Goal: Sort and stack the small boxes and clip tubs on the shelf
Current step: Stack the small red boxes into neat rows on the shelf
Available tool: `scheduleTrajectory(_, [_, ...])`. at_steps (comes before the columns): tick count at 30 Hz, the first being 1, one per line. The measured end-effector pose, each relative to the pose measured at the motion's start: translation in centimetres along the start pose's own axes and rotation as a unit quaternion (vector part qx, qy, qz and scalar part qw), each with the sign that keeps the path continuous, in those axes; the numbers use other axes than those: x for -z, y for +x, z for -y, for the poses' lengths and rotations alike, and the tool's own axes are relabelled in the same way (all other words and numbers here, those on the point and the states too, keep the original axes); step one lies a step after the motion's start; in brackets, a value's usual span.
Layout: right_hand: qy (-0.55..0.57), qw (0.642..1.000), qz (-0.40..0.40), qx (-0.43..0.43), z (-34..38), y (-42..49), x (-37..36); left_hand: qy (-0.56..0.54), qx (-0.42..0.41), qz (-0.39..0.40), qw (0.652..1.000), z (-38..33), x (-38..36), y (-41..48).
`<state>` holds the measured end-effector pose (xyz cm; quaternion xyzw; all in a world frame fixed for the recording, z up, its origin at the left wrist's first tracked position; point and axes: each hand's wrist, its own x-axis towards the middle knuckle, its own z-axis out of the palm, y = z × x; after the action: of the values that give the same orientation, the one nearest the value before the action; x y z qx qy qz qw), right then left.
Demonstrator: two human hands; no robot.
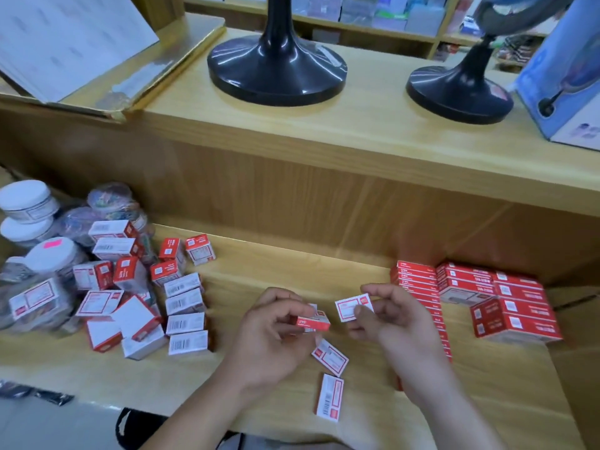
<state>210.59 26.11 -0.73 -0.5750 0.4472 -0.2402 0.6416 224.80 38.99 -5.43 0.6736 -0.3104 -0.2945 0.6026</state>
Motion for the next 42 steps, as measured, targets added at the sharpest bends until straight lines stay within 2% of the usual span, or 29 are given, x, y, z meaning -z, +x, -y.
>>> scheduleTrajectory(5, [0.005, 1.0, -0.013, -0.013, -0.7, -0.7, 0.5, -0.058, 0.021, -0.013, 0.998, -0.4, -0.6, -0.8])
scheduleTrajectory(10, [0.034, 0.999, -0.008, -0.01, -1.1, -1.6, 1.0, -0.13, 0.1, 0.017, 0.986, -1.2, -1.0, -1.2])
scheduleTrajectory(15, [0.043, 0.998, 0.035, 0.014, -1.0, -2.6, 0.8, -0.114, 0.077, -0.011, 0.99, -1.4, -1.9, -1.3])
scheduleTrajectory(20, [0.002, 0.997, 0.066, 0.026, -0.8, -2.9, 0.8, -0.1, 0.065, -0.02, 0.993, -2.3, -2.3, -1.0])
scheduleTrajectory(23, [0.007, 0.997, 0.061, 0.043, -1.1, -3.0, 0.6, -0.099, 0.075, -0.012, 0.992, -2.3, -2.7, -0.7])
scheduleTrajectory(27, [0.02, 0.995, 0.068, 0.063, -1.3, -2.8, 0.8, -0.066, 0.076, 0.025, 0.995, -2.0, -3.0, -0.2])
scheduleTrajectory(31, [-0.024, 0.992, 0.1, 0.075, -1.1, -1.7, 1.9, -0.043, 0.059, 0.074, 0.995, -2.1, -3.1, 1.3])
scheduleTrajectory(34, [-0.126, 0.983, 0.044, 0.122, -0.9, -0.4, 3.3, 0.022, 0.032, 0.096, 0.995, -1.5, -3.5, 3.7])
scheduleTrajectory(37, [-0.265, 0.943, -0.05, 0.197, -0.6, 1.2, 5.7, 0.141, -0.009, 0.064, 0.988, 0.1, -4.9, 6.9])
scheduleTrajectory(39, [-0.293, 0.931, -0.056, 0.208, 0.0, 1.8, 6.8, 0.192, -0.033, 0.063, 0.979, 0.8, -6.4, 8.8])
scheduleTrajectory(42, [-0.287, 0.933, -0.028, 0.214, 0.5, 2.1, 7.9, 0.222, -0.065, 0.068, 0.971, 1.4, -9.0, 10.7])
